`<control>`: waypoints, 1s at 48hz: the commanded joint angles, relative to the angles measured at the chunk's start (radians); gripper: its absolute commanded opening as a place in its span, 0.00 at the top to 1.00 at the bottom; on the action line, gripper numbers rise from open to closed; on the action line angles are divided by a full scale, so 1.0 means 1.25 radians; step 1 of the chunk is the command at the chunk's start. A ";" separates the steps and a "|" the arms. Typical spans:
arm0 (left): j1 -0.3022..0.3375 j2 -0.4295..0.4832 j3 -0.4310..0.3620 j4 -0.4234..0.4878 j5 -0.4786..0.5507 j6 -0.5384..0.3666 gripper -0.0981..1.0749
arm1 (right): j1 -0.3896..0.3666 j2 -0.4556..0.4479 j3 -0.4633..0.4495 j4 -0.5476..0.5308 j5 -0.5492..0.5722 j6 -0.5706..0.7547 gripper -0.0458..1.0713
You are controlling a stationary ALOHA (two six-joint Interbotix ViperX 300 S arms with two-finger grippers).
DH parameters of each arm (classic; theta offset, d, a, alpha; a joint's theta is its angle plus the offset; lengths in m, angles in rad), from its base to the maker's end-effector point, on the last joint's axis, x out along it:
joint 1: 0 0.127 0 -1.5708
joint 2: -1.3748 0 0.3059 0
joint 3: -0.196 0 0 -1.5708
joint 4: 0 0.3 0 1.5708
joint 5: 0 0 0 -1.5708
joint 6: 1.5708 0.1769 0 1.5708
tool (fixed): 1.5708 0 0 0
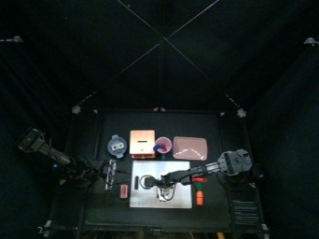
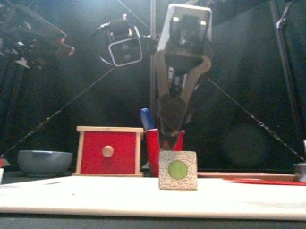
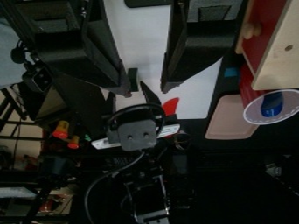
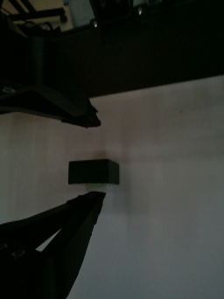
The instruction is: Place cut sushi roll into bowl
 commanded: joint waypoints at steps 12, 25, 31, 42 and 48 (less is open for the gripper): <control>0.002 0.000 -0.007 -0.006 0.002 0.000 0.27 | -0.006 -0.004 0.011 -0.015 -0.060 0.000 0.14; 0.002 0.000 -0.007 -0.007 0.002 0.000 0.27 | -0.006 0.000 0.012 -0.020 -0.072 -0.001 0.27; 0.002 0.000 -0.009 -0.007 0.002 0.000 0.27 | -0.015 -0.011 0.001 -0.032 -0.075 -0.001 0.35; 0.002 0.000 -0.010 -0.007 0.001 0.000 0.27 | -0.056 -0.016 -0.033 -0.053 -0.077 -0.006 0.37; 0.002 0.000 -0.012 0.000 0.000 0.001 0.27 | -0.098 -0.012 -0.088 -0.086 -0.082 -0.005 0.37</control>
